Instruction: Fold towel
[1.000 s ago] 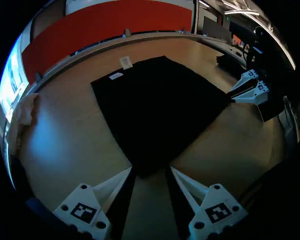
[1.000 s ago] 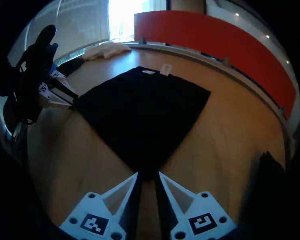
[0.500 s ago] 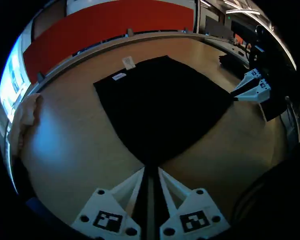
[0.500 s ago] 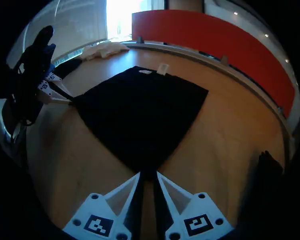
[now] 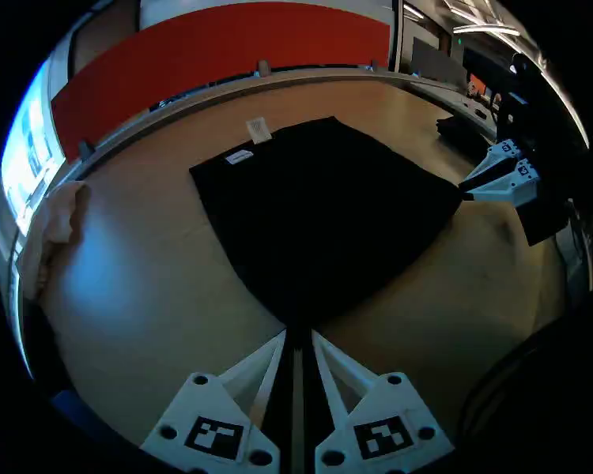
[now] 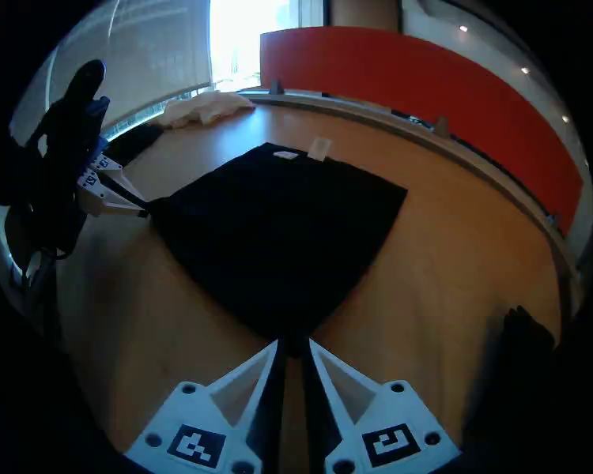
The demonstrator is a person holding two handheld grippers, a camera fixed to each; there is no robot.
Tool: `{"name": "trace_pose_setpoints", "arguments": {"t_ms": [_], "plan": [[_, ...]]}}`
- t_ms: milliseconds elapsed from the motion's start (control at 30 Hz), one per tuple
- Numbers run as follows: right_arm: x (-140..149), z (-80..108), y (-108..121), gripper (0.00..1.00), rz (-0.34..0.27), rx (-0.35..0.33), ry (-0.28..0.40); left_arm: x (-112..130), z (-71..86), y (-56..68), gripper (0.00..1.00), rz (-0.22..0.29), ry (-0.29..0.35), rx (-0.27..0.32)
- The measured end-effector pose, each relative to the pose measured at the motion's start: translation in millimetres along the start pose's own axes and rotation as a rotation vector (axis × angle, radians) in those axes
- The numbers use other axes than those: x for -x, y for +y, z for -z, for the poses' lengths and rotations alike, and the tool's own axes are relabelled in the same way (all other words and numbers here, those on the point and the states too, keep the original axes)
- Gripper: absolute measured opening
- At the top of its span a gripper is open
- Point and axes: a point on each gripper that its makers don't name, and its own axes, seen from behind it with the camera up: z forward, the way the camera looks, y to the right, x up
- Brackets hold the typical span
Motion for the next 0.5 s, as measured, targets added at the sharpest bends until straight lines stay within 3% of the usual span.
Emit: {"name": "trace_pose_setpoints", "arguments": {"t_ms": [500], "plan": [[-43.7, 41.8, 3.3, 0.13, 0.001, 0.025, 0.094, -27.1, 38.3, 6.8, 0.07, 0.032, 0.017, 0.017]]}}
